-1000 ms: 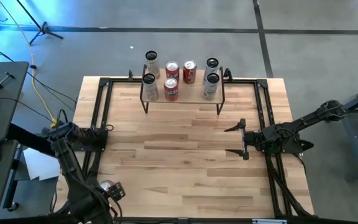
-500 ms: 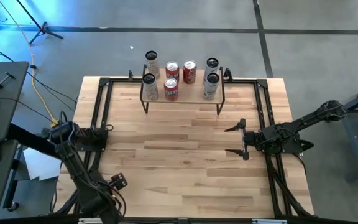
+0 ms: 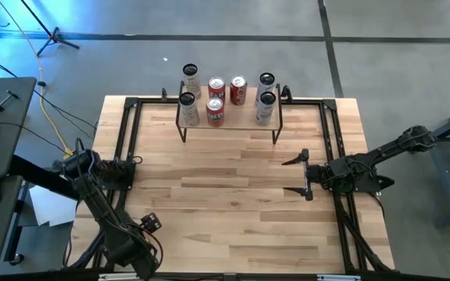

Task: Place canned beverage on shelf
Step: Put the red and white soda can on the shelf aligned with the other red and white soda can

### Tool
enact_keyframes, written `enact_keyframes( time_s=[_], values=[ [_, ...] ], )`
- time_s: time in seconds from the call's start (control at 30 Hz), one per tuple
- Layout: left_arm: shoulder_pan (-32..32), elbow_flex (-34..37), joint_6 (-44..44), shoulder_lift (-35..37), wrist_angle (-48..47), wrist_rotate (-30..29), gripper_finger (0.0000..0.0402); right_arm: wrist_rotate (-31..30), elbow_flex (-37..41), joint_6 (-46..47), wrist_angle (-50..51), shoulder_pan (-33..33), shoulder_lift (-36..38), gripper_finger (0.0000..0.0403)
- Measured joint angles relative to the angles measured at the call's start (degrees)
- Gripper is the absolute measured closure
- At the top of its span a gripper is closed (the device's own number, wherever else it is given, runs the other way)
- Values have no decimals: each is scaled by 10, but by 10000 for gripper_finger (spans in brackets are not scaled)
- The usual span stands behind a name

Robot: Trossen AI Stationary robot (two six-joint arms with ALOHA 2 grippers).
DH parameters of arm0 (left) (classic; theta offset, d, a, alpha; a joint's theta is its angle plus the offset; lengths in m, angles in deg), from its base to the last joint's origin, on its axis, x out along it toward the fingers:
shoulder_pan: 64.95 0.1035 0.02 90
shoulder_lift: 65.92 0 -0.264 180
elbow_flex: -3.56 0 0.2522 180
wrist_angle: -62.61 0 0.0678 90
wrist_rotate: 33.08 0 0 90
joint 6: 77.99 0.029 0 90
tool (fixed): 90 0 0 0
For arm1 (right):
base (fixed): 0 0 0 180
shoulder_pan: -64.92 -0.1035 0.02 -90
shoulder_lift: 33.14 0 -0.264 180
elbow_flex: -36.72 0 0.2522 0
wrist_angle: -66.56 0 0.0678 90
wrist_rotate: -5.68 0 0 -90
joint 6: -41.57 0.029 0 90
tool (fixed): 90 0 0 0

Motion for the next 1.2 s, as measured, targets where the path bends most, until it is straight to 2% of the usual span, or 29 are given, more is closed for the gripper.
enact_keyframes(
  time_s=[0.17,0.47,0.6,0.93,1.2],
  values=[
    [-3,0,0,0,6,10,62,0,0,0,0,0,0,3],
    [-5,-1,0,0,16,10,161,0,0,0,0,0,0,3],
    [-8,18,-2,1,23,9,192,0,0,0,0,0,0,3],
    [-9,2,6,-1,23,-40,202,0,0,0,0,0,0,3],
    [18,-6,74,-2,34,-102,204,0,0,0,0,0,0,3]
  ],
)
